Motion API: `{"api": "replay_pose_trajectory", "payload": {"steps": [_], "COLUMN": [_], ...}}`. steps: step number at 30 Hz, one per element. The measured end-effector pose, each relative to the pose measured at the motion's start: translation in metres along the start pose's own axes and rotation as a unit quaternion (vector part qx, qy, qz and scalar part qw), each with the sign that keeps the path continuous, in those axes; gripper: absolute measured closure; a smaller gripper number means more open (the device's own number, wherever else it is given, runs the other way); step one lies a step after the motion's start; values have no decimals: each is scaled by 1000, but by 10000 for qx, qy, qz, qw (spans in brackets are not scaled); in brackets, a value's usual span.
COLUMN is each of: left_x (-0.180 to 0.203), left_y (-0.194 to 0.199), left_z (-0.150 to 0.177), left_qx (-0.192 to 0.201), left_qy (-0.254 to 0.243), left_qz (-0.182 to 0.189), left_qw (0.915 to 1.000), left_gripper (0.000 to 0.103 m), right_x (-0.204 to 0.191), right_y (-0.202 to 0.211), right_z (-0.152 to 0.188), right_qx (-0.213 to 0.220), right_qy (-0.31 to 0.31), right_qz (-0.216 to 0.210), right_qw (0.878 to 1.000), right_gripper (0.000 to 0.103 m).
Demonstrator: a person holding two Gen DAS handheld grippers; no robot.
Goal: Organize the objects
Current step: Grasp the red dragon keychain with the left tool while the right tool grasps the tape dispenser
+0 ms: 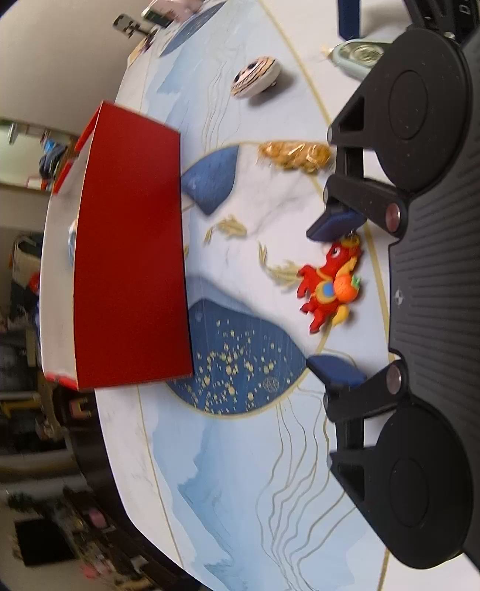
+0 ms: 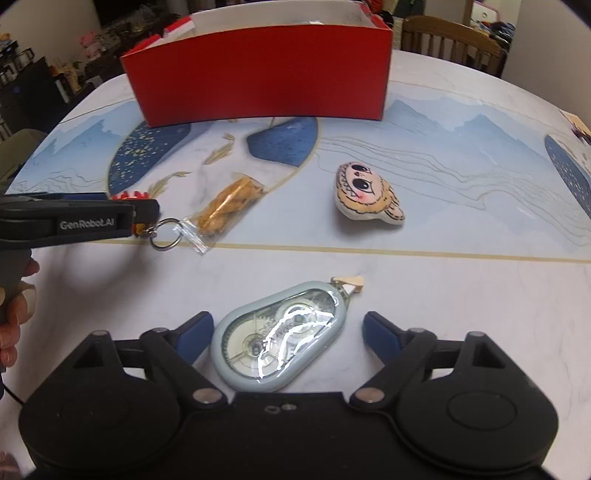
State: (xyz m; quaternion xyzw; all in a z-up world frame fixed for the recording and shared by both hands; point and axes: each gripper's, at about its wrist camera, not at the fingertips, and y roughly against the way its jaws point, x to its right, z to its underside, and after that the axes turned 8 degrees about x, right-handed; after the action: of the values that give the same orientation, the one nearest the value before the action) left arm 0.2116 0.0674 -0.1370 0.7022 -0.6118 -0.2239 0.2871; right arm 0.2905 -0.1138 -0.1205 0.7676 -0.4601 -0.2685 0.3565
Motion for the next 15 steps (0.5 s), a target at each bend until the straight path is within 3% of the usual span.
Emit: {"api": "replay_pose_trajectory", "payload": {"steps": [3,8,15], "left_x": [3,5,2], "left_y": [2,2,9], "left_z": [1,2,1], "left_qx": [18,2,-54], "left_qy": [-159,-270,-19], "left_qz": [85,110,245], "left_qw": [9998,9996,9997], "left_gripper": [50,51,52], "right_x": [0,4,17], "right_y": [2,5,12], "right_z": [1,3,2], "right_qx": [60,109,147], "right_qy": [95,172,35], "right_qz": [-4,-87,-127], "right_qw": [9999,9998,9998], "right_gripper": [27,27,27]}}
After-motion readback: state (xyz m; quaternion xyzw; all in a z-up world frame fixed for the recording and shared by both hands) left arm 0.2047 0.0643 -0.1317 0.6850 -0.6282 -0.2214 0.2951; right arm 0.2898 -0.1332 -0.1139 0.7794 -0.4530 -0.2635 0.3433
